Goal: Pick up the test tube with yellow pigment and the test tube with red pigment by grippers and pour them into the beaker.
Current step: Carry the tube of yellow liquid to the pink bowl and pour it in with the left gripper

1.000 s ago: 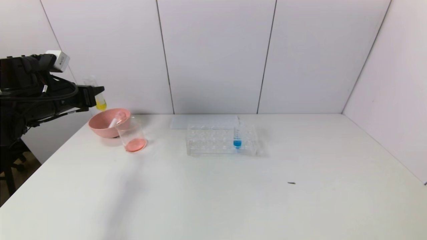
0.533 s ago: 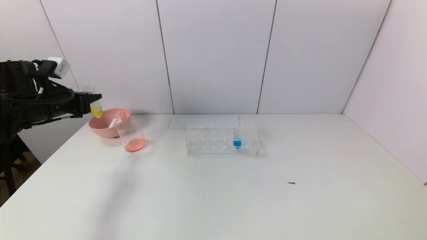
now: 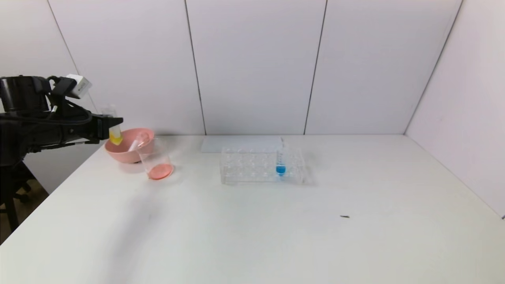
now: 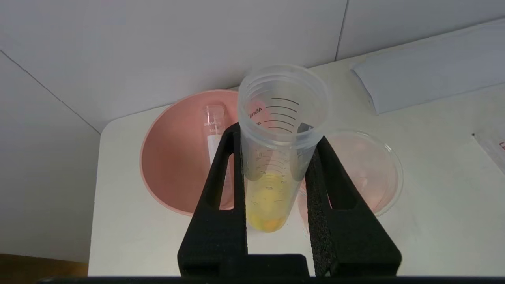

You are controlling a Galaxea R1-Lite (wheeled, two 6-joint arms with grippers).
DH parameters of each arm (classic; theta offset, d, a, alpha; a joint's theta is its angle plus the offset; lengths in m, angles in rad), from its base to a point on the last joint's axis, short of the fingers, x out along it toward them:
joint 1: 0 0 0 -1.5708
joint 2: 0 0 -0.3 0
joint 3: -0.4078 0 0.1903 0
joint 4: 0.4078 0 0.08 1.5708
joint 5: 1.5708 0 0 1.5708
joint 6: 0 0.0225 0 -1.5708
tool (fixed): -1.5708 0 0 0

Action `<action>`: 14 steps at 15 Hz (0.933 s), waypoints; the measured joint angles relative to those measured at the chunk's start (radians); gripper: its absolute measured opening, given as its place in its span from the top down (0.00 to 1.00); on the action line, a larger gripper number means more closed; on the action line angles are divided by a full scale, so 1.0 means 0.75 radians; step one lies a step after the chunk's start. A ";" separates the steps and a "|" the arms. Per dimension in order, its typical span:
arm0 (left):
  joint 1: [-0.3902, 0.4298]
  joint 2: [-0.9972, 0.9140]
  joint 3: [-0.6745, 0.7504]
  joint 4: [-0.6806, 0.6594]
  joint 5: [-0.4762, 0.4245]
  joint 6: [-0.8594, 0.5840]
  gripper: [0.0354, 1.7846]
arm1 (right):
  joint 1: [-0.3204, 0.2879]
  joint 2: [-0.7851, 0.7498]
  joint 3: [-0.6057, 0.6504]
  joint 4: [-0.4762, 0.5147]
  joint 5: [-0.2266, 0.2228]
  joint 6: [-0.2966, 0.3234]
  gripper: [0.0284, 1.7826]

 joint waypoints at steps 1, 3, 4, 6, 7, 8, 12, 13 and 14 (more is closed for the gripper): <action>0.000 0.006 -0.022 0.046 -0.001 0.010 0.77 | 0.000 0.000 0.000 0.000 0.000 0.001 0.05; -0.007 0.019 -0.076 0.149 -0.015 0.033 0.77 | 0.000 0.000 0.000 0.000 0.000 0.001 0.05; -0.010 0.026 -0.104 0.184 -0.018 0.054 0.77 | 0.000 0.000 0.000 0.000 0.000 0.001 0.05; -0.012 0.041 -0.155 0.253 -0.021 0.120 0.77 | 0.000 0.000 0.000 0.000 0.000 0.001 0.05; -0.013 0.049 -0.176 0.289 -0.021 0.145 0.77 | -0.001 0.000 0.000 0.000 0.000 0.001 0.05; -0.013 0.056 -0.198 0.321 -0.022 0.163 0.77 | 0.000 0.000 0.000 0.000 0.000 0.001 0.05; -0.014 0.092 -0.257 0.397 -0.056 0.226 0.77 | 0.000 0.000 0.000 0.000 0.000 0.001 0.05; -0.014 0.105 -0.267 0.398 -0.058 0.234 0.77 | 0.000 0.000 0.000 0.000 0.000 0.001 0.05; -0.014 0.117 -0.276 0.400 -0.061 0.258 0.77 | 0.000 0.000 0.000 0.000 0.000 0.000 0.05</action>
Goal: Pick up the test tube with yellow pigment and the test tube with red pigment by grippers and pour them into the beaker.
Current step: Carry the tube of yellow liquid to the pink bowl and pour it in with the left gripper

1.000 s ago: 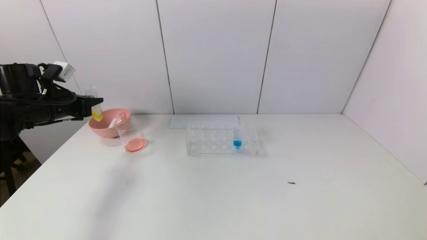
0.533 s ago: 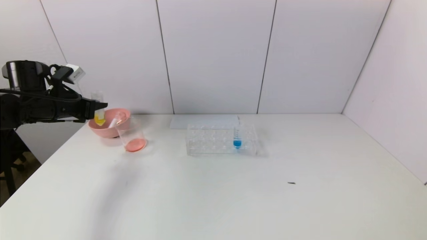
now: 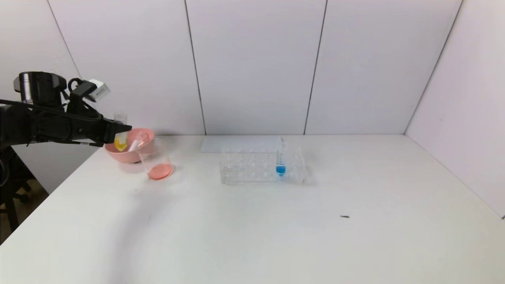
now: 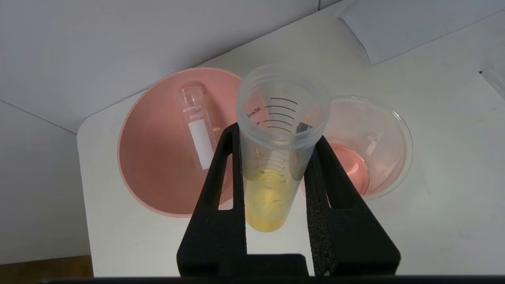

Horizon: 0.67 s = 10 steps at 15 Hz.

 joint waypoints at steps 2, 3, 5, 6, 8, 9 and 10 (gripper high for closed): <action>0.000 0.018 -0.028 0.047 -0.015 0.045 0.77 | -0.001 0.000 0.000 0.000 0.000 0.001 0.05; 0.000 0.023 -0.046 0.093 -0.026 0.067 0.77 | 0.000 0.000 0.000 0.000 0.001 0.001 0.05; 0.000 0.027 -0.082 0.172 -0.047 0.136 0.77 | -0.001 0.000 0.000 0.000 0.000 0.001 0.05; 0.001 0.028 -0.092 0.188 -0.048 0.158 0.77 | 0.000 0.000 0.000 0.000 0.000 0.001 0.05; 0.003 0.027 -0.109 0.204 -0.048 0.195 0.77 | 0.000 0.000 0.000 0.000 0.000 0.001 0.05; 0.008 0.025 -0.121 0.232 -0.049 0.227 0.77 | 0.000 0.000 0.000 0.000 0.000 0.001 0.05; 0.014 0.022 -0.139 0.272 -0.048 0.265 0.77 | 0.000 0.000 0.000 0.000 0.000 0.001 0.05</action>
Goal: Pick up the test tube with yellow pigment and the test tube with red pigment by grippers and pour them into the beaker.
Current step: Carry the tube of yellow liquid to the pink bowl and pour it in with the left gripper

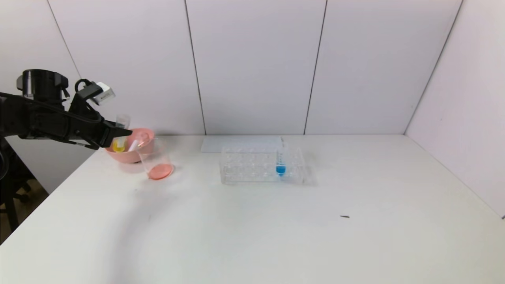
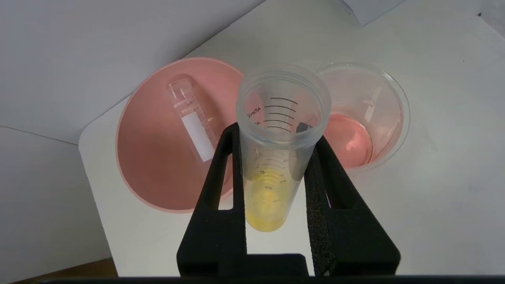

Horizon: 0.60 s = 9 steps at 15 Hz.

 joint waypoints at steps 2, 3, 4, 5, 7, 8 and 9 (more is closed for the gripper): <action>0.008 -0.002 -0.026 0.062 0.001 0.047 0.77 | 0.000 0.000 0.000 0.000 0.000 0.000 0.05; 0.010 -0.003 -0.039 0.071 0.000 0.065 0.77 | 0.000 0.000 0.000 0.000 0.000 0.000 0.05; 0.010 -0.003 -0.045 0.073 0.001 0.078 0.77 | 0.000 0.000 0.000 0.000 0.000 0.000 0.05; 0.010 -0.002 -0.053 0.077 0.000 0.092 0.77 | 0.000 0.000 0.000 0.000 0.000 0.000 0.05; 0.010 -0.002 -0.076 0.134 0.001 0.121 0.77 | 0.000 0.000 0.000 0.000 0.000 0.000 0.05; 0.010 -0.002 -0.096 0.191 0.001 0.142 0.77 | 0.000 0.000 0.000 0.000 0.000 0.000 0.05; 0.010 -0.002 -0.117 0.245 0.003 0.167 0.77 | 0.000 0.000 0.000 0.000 0.000 0.000 0.05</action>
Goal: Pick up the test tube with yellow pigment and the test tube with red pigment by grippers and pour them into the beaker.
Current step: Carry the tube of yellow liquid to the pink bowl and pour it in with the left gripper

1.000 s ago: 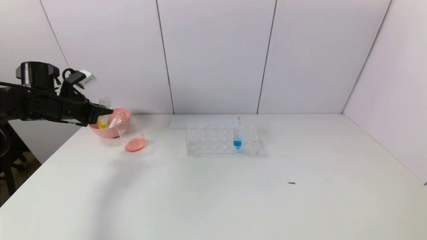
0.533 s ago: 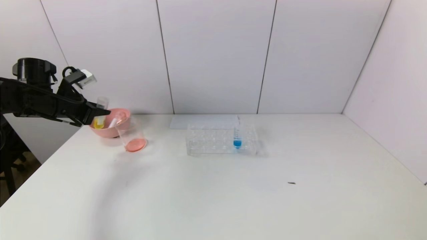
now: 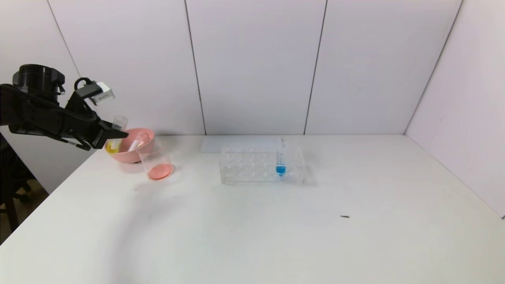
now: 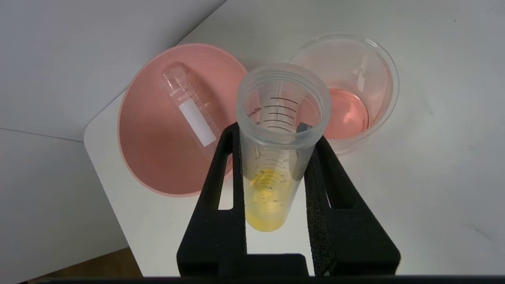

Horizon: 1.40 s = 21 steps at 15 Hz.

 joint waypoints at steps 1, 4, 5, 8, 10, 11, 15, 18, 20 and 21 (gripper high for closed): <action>0.001 0.001 -0.019 0.043 0.003 0.024 0.77 | 0.000 0.000 0.000 0.000 0.000 0.000 0.05; 0.002 0.010 -0.055 0.098 0.013 0.071 0.77 | 0.000 0.000 0.000 0.000 0.000 0.000 0.05; 0.002 0.013 -0.068 0.123 0.020 0.092 0.77 | 0.000 0.000 0.000 0.000 0.000 0.000 0.05; 0.002 0.023 -0.108 0.185 0.048 0.139 0.77 | 0.000 0.000 0.000 0.000 0.000 -0.001 0.05; 0.002 0.031 -0.127 0.194 0.050 0.165 0.77 | 0.000 0.000 0.000 0.000 0.000 0.000 0.05; 0.002 0.035 -0.136 0.201 0.051 0.189 0.77 | 0.000 0.000 0.000 0.000 0.000 0.000 0.05; 0.002 0.047 -0.199 0.305 0.087 0.275 0.77 | 0.000 0.000 0.000 0.000 0.001 0.000 0.05; 0.001 0.056 -0.245 0.353 0.097 0.320 0.77 | 0.000 0.000 -0.001 0.000 0.001 0.000 0.05; -0.002 0.060 -0.258 0.356 0.127 0.346 0.77 | 0.000 0.000 -0.001 0.000 0.000 0.000 0.05; -0.002 0.062 -0.263 0.357 0.130 0.359 0.77 | 0.000 0.000 -0.001 0.000 0.000 0.000 0.05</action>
